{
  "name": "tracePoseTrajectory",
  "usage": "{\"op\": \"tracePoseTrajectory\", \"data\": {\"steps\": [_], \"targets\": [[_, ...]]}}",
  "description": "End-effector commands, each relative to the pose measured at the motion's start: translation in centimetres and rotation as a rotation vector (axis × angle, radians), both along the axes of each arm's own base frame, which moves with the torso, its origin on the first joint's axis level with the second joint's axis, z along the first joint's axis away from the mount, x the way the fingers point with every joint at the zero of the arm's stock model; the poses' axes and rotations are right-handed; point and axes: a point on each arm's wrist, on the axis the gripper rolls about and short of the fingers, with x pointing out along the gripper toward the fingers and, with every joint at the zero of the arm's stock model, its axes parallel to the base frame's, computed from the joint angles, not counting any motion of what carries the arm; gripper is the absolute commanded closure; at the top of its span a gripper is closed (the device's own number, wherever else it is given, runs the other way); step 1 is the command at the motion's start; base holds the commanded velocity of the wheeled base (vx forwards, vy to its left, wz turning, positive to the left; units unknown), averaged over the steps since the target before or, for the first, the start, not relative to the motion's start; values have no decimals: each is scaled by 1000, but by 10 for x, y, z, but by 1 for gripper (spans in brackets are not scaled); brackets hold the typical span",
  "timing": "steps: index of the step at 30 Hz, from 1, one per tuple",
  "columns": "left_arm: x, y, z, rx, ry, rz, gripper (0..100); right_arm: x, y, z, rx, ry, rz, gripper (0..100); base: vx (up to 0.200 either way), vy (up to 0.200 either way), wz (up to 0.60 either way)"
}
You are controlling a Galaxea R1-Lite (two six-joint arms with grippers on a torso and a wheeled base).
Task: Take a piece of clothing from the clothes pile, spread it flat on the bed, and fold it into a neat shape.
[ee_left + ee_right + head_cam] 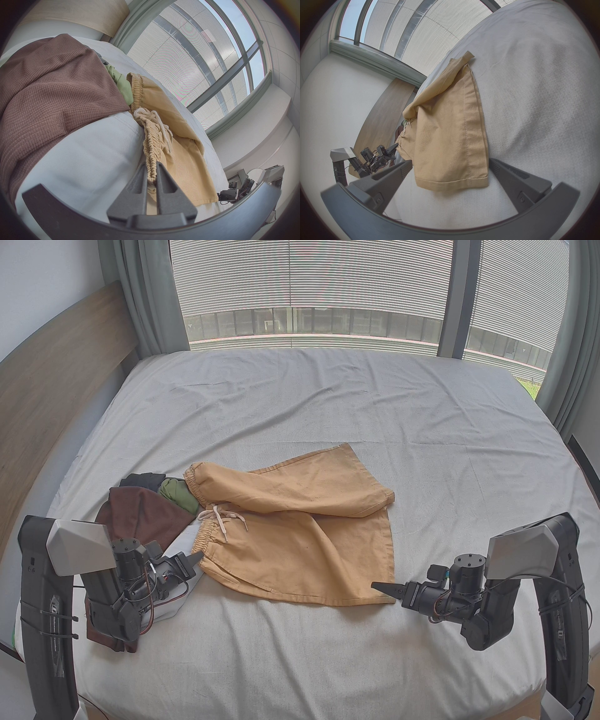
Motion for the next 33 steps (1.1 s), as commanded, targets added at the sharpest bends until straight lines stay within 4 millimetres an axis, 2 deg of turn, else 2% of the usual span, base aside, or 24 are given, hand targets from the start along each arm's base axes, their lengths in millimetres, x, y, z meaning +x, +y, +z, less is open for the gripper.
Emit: {"op": "tracePoseTrajectory", "data": {"steps": [1, 13, 14, 33], "targets": [[0, 0, 1, 0, -2, 0, 100, -2, 4, -2, 8, 11, 29, 0, 0, 0, 0], [1, 0, 1, 1, -7, 1, 100, -6, 5, 2, 49, 39, 35, 0, 0, 0, 0], [1, 0, 1, 1, -7, 1, 100, -9, 3, 7, 50, 34, 33, 100, 0, 0, 0], [1, 3, 0, 1, -4, 7, 100, -7, -20, 22, 51, 7, -33, 100, 0, 0, 0]]}}
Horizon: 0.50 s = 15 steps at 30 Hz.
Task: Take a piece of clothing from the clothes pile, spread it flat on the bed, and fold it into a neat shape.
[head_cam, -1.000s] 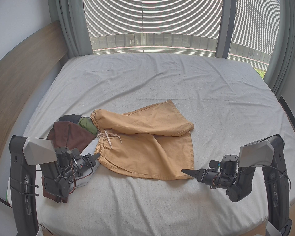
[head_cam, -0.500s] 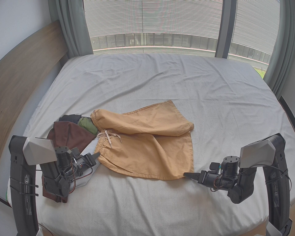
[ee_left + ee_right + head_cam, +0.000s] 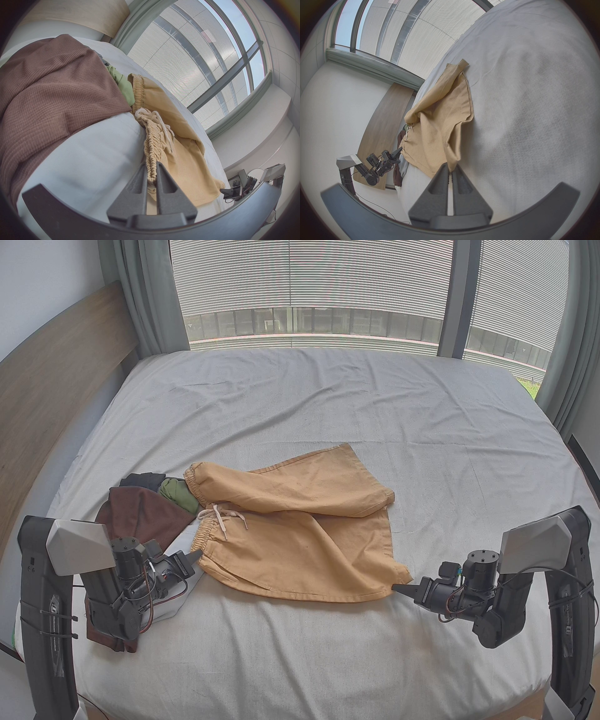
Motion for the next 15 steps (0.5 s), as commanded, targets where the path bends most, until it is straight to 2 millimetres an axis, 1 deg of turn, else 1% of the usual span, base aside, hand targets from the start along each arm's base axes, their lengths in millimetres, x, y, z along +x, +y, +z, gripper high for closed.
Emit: {"op": "tracePoseTrajectory", "data": {"steps": [1, 6, 15], "targets": [[-2, 0, -1, -1, 10, -1, 100, 0, -4, 4, -1, -10, -11, 100, 0, 0, 0], [-9, 0, -3, 1, 37, -4, 100, 0, -6, 6, -5, -11, -15, 100, 0, 0, 0], [-9, -2, -4, 4, 37, -11, 100, 3, -5, 2, -9, -19, -14, 100, 0, 0, 0]]}}
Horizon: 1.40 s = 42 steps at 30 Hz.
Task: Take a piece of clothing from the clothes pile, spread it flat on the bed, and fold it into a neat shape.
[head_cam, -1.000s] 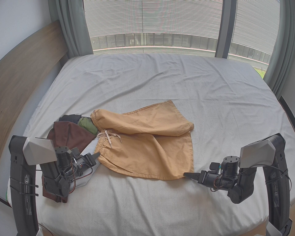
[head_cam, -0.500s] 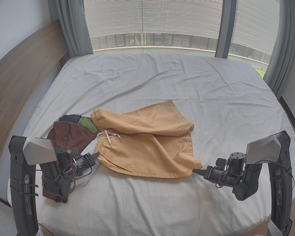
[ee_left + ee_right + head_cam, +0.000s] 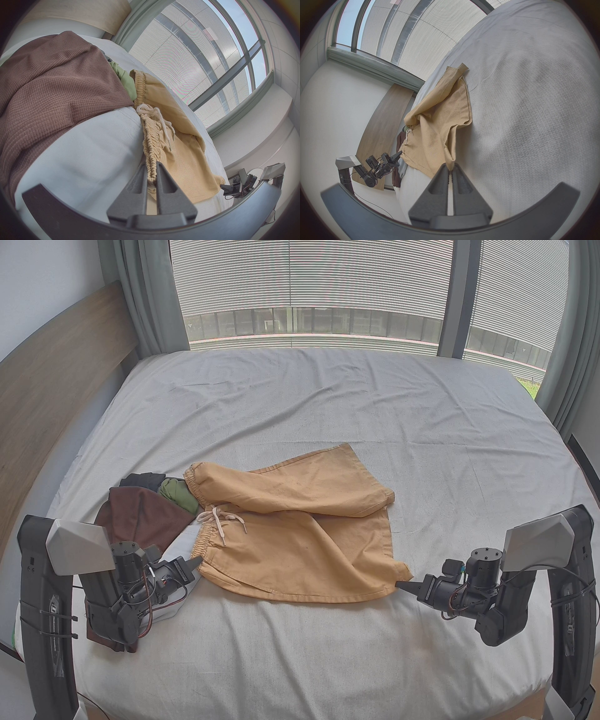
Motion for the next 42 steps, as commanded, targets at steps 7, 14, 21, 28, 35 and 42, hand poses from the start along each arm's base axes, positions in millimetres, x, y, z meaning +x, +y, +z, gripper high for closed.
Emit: {"op": "tracePoseTrajectory", "data": {"steps": [7, 14, 21, 28, 35, 42], "targets": [[0, -2, 0, 0, 0, -6, 100, 6, -1, -7, 0, -2, -7, 100, 0, 0, 0], [1, -2, 0, 0, -2, -5, 100, 7, 0, -11, -26, -27, 8, 0, 0, 0, 0], [1, -2, 0, 1, -2, -5, 100, 7, 1, -14, -27, -21, 11, 0, 0, 0, 0], [1, -2, 0, 1, -4, -5, 100, 5, 3, -18, -31, -5, 14, 0, 0, 0, 0], [1, -3, 0, 1, -4, -7, 100, 5, 3, -18, -31, -7, 15, 100, 0, 0, 0], [-2, -2, 2, -1, 1, -9, 100, 3, -1, -13, -31, -6, 9, 100, 0, 0, 0]]}}
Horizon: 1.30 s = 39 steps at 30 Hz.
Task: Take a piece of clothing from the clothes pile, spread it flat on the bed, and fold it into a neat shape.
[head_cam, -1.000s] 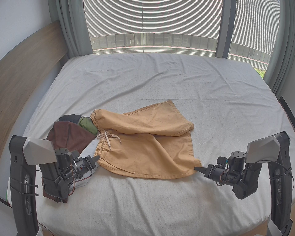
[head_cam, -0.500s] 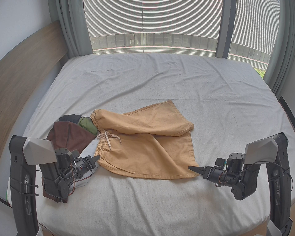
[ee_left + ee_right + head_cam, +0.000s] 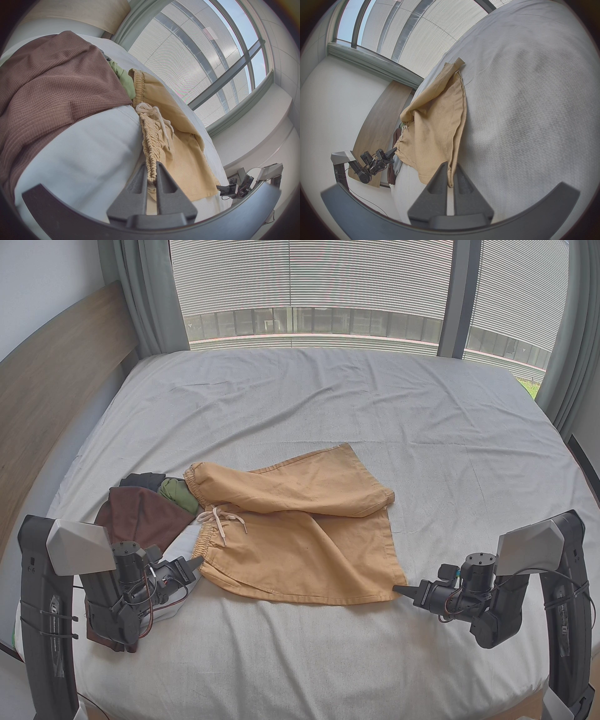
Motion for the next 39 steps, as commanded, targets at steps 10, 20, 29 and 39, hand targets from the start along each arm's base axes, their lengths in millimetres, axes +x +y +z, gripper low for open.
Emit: {"op": "tracePoseTrajectory", "data": {"steps": [10, 20, 29, 39], "targets": [[-42, 5, 32, -25, 43, -96, 100, -29, -13, 34, -27, 3, -7, 100, 0, 0, 0], [-65, 3, 24, 27, 106, -125, 100, -55, -23, 39, -84, 37, 2, 100, 0, 0, 0], [-85, 5, 17, 75, 164, -145, 100, -65, -25, 32, -148, 90, 35, 100, 0, 0, 0], [-101, 8, 12, 100, 219, -154, 100, -78, -27, 28, -176, 131, 52, 100, 0, 0, 0]]}}
